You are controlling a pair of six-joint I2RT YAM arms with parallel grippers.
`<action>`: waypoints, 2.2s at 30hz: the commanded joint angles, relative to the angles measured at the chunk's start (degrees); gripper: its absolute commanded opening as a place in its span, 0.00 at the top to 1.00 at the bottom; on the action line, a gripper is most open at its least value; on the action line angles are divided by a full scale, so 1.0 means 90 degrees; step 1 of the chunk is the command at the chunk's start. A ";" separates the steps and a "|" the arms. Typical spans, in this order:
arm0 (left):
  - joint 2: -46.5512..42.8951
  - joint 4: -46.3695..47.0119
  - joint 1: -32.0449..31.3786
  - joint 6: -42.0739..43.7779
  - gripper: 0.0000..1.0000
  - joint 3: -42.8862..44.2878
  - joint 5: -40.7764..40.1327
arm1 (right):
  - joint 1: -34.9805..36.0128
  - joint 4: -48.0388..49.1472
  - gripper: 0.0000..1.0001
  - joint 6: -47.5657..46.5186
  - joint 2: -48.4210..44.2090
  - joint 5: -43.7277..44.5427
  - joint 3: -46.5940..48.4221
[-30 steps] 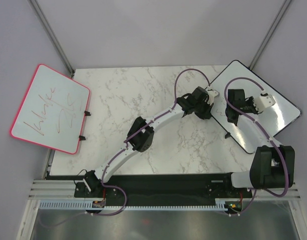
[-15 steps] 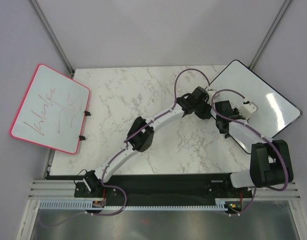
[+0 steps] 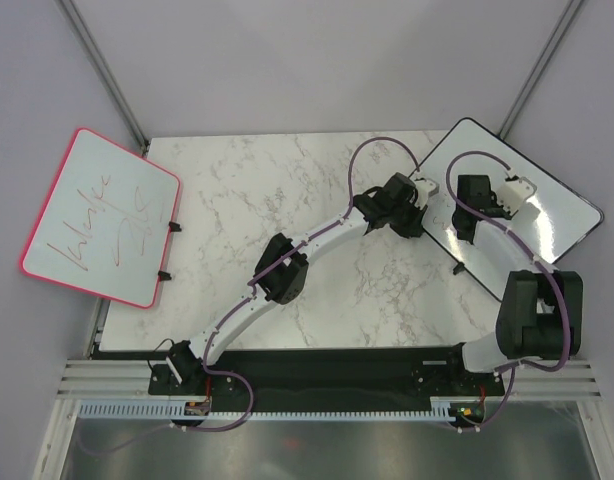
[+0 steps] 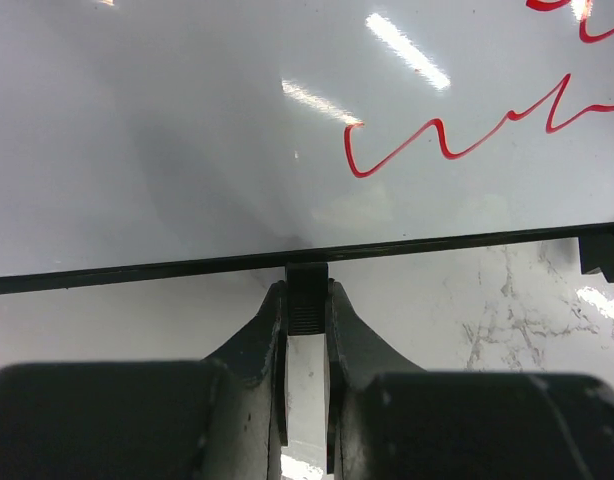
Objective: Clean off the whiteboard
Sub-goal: Erase the whiteboard at the whiteboard stand.
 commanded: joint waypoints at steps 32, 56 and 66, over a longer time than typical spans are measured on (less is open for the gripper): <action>0.0223 -0.0206 0.0113 -0.0243 0.98 0.0191 0.0133 | -0.0007 0.1071 1.00 -0.0918 0.1256 -0.1022 0.1253; 0.0213 -0.0186 0.0103 -0.0233 0.98 0.0142 0.0094 | 0.0472 0.0680 1.00 -0.0165 -0.0110 -0.0116 -0.0522; 0.0282 -0.0255 0.0113 -0.0233 0.98 0.0278 0.0123 | 0.0745 0.1081 1.00 -0.0283 0.1704 -0.0389 0.1498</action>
